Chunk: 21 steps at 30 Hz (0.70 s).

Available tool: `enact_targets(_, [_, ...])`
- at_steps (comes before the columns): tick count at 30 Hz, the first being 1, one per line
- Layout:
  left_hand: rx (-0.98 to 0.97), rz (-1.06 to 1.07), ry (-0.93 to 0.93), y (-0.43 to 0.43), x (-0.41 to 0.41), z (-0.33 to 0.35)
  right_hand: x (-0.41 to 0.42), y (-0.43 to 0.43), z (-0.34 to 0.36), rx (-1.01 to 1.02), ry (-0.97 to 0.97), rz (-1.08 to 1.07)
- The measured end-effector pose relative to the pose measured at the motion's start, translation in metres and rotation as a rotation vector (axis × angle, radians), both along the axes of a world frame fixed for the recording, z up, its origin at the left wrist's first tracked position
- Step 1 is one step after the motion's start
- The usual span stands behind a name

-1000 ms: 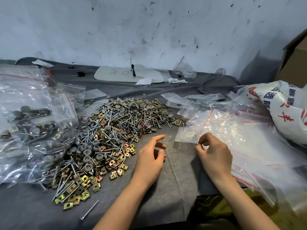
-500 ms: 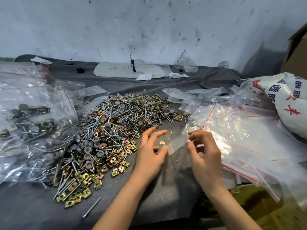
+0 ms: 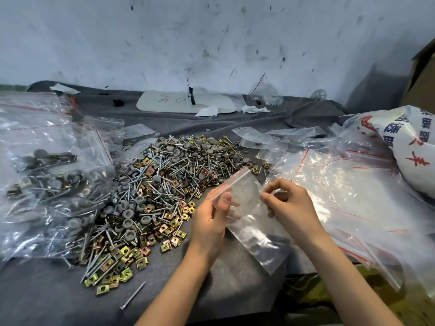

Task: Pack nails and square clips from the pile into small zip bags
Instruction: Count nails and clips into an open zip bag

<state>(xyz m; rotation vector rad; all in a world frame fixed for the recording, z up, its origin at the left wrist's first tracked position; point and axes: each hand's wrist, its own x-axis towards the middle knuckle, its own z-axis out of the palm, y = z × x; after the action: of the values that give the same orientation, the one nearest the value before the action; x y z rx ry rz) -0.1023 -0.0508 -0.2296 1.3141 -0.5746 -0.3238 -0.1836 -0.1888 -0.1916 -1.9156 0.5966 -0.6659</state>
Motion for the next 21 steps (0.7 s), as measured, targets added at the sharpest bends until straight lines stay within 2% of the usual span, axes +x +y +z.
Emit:
enact_targets(3, [0.003,0.062,0.048,-0.001,0.005,0.001,-0.004,0.000,-0.001,0.052,0.025,0.074])
enact_targets(7, [0.111,-0.039,-0.079,0.001,0.004,-0.001,-0.004,-0.005,0.008,0.131,0.024,0.159])
enact_targets(11, [0.193,-0.106,-0.117,0.000,0.001,-0.003,0.003,-0.005,0.021,-0.063,0.122,0.333])
enact_targets(15, [0.200,-0.097,-0.028,0.001,0.002,-0.007,0.009,-0.003,0.022,-0.189,0.254,0.388])
enact_targets(21, [0.250,-0.087,-0.100,0.000,0.006,-0.010,0.007,-0.005,0.022,-0.100,0.274,0.418])
